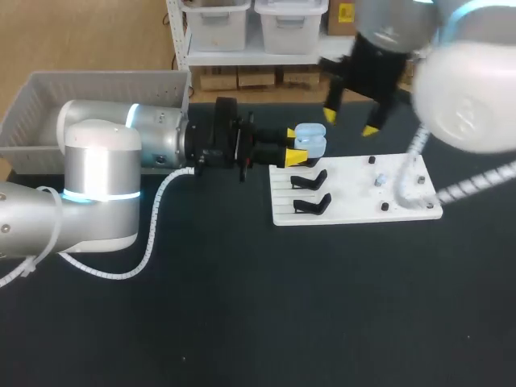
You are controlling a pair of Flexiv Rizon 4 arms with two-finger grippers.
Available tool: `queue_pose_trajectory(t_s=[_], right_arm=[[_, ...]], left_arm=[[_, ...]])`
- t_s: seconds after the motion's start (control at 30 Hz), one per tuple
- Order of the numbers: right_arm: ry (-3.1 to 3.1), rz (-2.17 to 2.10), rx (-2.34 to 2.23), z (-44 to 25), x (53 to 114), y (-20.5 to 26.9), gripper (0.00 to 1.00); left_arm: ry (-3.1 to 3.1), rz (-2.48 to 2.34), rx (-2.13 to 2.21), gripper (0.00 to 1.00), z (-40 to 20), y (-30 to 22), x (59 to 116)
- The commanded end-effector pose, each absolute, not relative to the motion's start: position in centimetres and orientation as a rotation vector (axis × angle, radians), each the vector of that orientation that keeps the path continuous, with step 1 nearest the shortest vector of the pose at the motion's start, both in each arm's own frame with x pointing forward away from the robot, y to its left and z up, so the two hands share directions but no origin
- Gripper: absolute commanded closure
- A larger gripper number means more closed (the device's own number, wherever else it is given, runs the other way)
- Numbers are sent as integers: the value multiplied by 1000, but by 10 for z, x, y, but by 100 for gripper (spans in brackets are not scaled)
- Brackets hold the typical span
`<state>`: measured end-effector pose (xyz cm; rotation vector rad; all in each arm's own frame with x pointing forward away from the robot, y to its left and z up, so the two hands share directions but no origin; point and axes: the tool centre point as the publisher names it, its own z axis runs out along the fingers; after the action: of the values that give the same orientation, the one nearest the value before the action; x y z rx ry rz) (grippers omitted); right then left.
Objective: Pick up each earbud case from the left stands, insert the matching earbuds, close the lid, and place the case in the box.
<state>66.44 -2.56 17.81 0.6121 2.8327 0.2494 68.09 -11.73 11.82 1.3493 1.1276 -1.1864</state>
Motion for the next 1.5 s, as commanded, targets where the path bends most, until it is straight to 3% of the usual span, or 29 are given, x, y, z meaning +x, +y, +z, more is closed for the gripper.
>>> queue_pose_trajectory(t_s=[0.03,0.4,0.6,0.83,1.17,1.5], right_arm=[[2769,373,559,162,651,-66,49],[2869,252,381,118,661,-85,50],[2917,228,317,94,672,-93,37],[2961,217,268,68,680,-97,34],[2994,255,252,41,689,-97,48],[2998,283,241,31,694,-93,54]], left_arm=[[1127,-1180,1344,100,118,-117,679],[1127,-1180,1344,100,118,-117,679],[1127,-1180,1344,100,118,-117,679],[1127,-1180,1344,100,118,-117,679],[1127,-1180,1344,100,118,-117,679],[1127,-1180,1344,100,118,-117,679]])
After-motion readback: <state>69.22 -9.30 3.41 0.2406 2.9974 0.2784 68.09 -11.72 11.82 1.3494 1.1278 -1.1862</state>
